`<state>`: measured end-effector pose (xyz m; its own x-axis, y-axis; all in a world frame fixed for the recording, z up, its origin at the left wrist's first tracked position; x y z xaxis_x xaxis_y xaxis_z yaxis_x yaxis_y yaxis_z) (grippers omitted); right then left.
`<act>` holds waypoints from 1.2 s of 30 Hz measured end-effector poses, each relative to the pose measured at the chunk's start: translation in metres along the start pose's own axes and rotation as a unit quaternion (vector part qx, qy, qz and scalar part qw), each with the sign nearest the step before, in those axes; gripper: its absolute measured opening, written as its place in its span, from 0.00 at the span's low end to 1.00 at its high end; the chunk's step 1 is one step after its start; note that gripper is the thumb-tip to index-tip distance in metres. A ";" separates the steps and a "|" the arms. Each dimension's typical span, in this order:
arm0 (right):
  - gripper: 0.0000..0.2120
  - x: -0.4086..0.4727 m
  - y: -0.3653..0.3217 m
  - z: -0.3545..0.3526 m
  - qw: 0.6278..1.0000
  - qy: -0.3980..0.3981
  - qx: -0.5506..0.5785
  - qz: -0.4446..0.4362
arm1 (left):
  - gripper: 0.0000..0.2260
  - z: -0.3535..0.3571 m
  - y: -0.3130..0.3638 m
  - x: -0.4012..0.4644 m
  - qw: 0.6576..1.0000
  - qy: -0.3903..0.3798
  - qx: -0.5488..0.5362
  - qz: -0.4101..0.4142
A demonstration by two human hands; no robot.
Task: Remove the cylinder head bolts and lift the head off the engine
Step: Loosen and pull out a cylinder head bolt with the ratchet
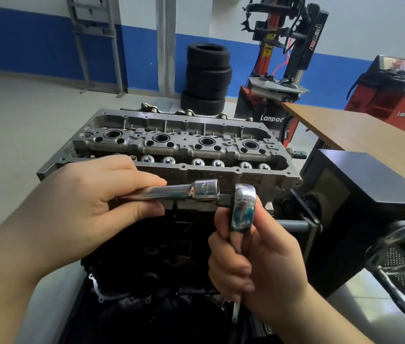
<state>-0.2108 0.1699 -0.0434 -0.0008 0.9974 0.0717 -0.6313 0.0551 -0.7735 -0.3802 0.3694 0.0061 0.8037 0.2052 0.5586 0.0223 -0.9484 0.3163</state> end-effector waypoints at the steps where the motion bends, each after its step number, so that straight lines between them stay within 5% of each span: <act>1: 0.24 0.000 0.000 -0.001 1.000 0.003 0.003 -0.003 | 0.14 0.000 -0.001 -0.001 1.000 0.003 0.010 0.004; 7: 0.26 0.002 0.003 -0.003 1.000 0.019 0.002 -0.006 | 0.16 -0.003 0.001 -0.004 1.000 -0.005 0.027 -0.004; 12: 0.31 0.003 0.004 -0.006 0.999 0.029 -0.021 0.004 | 0.09 -0.005 0.005 -0.004 0.999 -0.020 0.037 0.000; 21: 0.28 0.004 0.010 -0.006 0.999 -0.003 -0.036 0.025 | 0.10 -0.004 0.018 -0.002 0.998 -0.059 0.019 0.007; 29: 0.31 0.013 0.022 -0.011 0.992 0.031 -0.109 -0.054 | 0.11 -0.005 0.014 -0.003 0.997 -0.024 0.074 0.005; 36: 0.23 0.021 0.004 0.038 0.859 0.277 -0.328 -0.278 | 0.10 -0.017 0.020 0.000 0.993 0.101 0.062 0.017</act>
<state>-0.2427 0.1896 -0.0207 0.6442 0.6672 0.3739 0.1579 0.3623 -0.9186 -0.3904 0.3548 0.0254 0.6700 0.2042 0.7137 0.0791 -0.9756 0.2048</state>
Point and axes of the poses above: each hand's wrist, its own x-axis towards the middle knuckle, its own z-axis out of the palm, y = z × x, the point moved 1 cm from there along x, towards the middle knuckle, and after that the axes turned 1 degree about -y, right-handed, at the moved point
